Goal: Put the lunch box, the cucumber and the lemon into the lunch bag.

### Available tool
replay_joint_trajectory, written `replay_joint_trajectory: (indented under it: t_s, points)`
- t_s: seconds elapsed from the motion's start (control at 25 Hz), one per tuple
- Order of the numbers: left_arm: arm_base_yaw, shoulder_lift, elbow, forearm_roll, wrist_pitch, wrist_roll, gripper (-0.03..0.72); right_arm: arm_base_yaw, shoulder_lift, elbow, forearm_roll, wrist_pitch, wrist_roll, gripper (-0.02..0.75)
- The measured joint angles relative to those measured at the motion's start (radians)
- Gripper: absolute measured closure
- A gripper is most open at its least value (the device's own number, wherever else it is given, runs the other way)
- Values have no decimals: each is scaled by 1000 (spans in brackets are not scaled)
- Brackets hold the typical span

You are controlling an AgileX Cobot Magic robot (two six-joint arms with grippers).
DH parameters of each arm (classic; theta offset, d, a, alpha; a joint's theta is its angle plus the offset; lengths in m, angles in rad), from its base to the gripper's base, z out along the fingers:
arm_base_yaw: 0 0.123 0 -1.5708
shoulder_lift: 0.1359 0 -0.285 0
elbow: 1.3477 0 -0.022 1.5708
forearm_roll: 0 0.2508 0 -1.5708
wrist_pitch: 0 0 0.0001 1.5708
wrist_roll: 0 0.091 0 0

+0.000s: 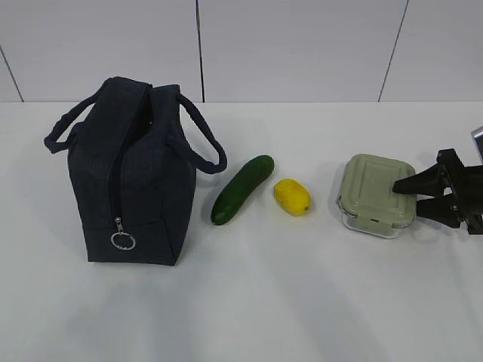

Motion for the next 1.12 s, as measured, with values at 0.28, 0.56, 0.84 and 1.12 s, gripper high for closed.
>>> replay_joint_trajectory:
  t_s: [0.28,0.56,0.84,1.12]
  points:
    - [0,0,0,0,0,0,443,0,0,0,0,3,0,369]
    - [0,0,0,0,0,0,443,0,2,0,0,14,-2,379]
    - [0,0,0,0,0,0,443,0,6,0,12,44,-5,387]
    - [0,0,0,-4,0,0,443,0,6,0,12,102,-7,387]
